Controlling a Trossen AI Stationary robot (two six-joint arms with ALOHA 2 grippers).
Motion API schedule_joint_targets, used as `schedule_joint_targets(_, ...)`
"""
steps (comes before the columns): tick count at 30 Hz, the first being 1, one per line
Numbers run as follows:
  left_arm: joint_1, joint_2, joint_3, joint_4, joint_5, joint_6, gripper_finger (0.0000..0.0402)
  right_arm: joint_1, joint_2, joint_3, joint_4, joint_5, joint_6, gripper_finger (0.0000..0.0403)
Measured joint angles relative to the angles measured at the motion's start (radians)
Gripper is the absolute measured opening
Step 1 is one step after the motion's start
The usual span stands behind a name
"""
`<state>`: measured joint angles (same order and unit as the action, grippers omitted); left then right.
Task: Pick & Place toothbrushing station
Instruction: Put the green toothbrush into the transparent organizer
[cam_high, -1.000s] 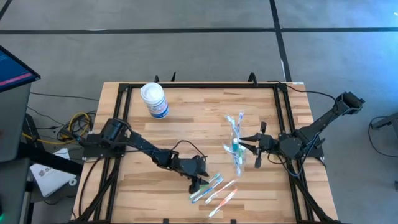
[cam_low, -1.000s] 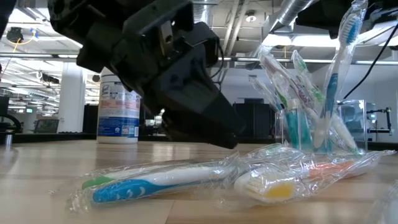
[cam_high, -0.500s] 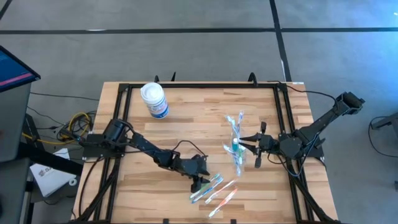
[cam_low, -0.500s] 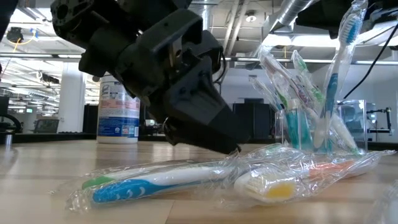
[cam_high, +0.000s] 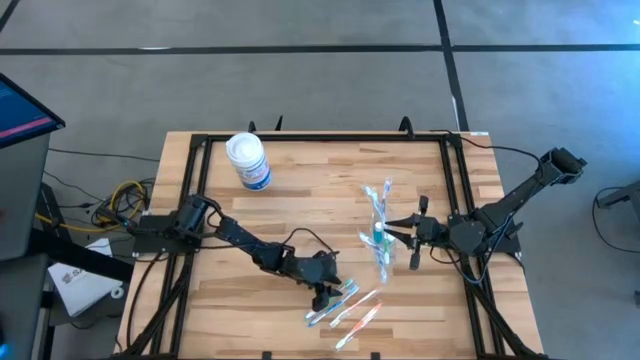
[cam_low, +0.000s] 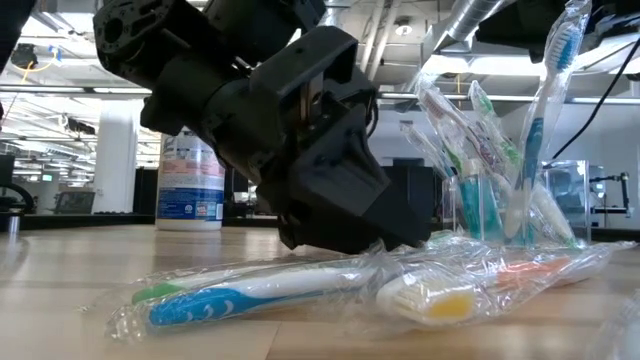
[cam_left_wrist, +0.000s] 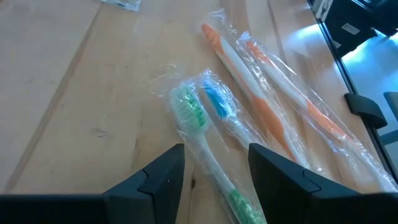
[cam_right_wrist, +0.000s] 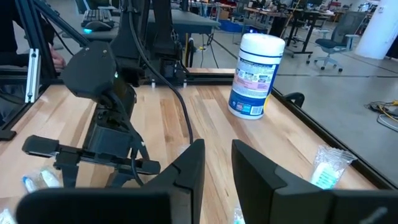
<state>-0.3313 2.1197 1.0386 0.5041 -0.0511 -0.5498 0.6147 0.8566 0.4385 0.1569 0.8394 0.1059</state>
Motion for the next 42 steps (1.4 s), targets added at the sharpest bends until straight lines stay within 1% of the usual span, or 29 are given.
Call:
schedule_joint_targets(3, 0.0, 0.0, 0.0, -0.002, 0.001, -0.006, 0.0173, 0.0, 0.0, 0.0, 0.0, 0.0, 0.0, 0.007)
schedule_joint_targets(6, 0.0, 0.0, 0.0, -0.006, 0.0, -0.012, 0.0151, 0.0, 0.0, 0.0, 0.0, 0.0, 0.0, 0.007)
schedule_joint_targets(10, 0.0, 0.0, 0.0, -0.011, -0.01, -0.012, 0.0099, 0.0, 0.0, 0.0, 0.0, 0.0, 0.0, 0.007)
schedule_joint_targets(15, 0.0, 0.0, 0.0, -0.011, -0.011, -0.012, 0.0017, 0.0, 0.0, 0.0, 0.0, 0.0, 0.0, 0.007)
schedule_joint_targets(16, 0.0, 0.0, 0.0, -0.011, -0.011, -0.012, 0.0009, 0.0, 0.0, 0.0, 0.0, 0.0, 0.0, 0.007)
schedule_joint_targets(24, 0.001, -0.004, -0.002, -0.011, -0.01, -0.013, 0.0001, 0.0, 0.0, 0.0, 0.0, 0.0, 0.0, 0.007)
schedule_joint_targets(27, 0.002, -0.026, -0.005, -0.022, -0.016, 0.001, 0.0001, 0.0, 0.0, 0.0, 0.0, 0.0, 0.0, 0.007)
schedule_joint_targets(30, 0.002, -0.07, -0.004, -0.011, -0.035, 0.047, 0.0, 0.0, 0.0, 0.0, 0.0, 0.0, 0.0, 0.007)
schedule_joint_targets(36, 0.002, -0.152, -0.004, -0.009, -0.129, 0.16, 0.0, 0.0, 0.0, 0.0, 0.0, 0.0, 0.0, 0.007)
schedule_joint_targets(42, 0.002, -0.228, -0.003, -0.004, -0.17, 0.258, 0.0, 0.0, 0.0, 0.0, 0.0, 0.0, 0.0, 0.007)
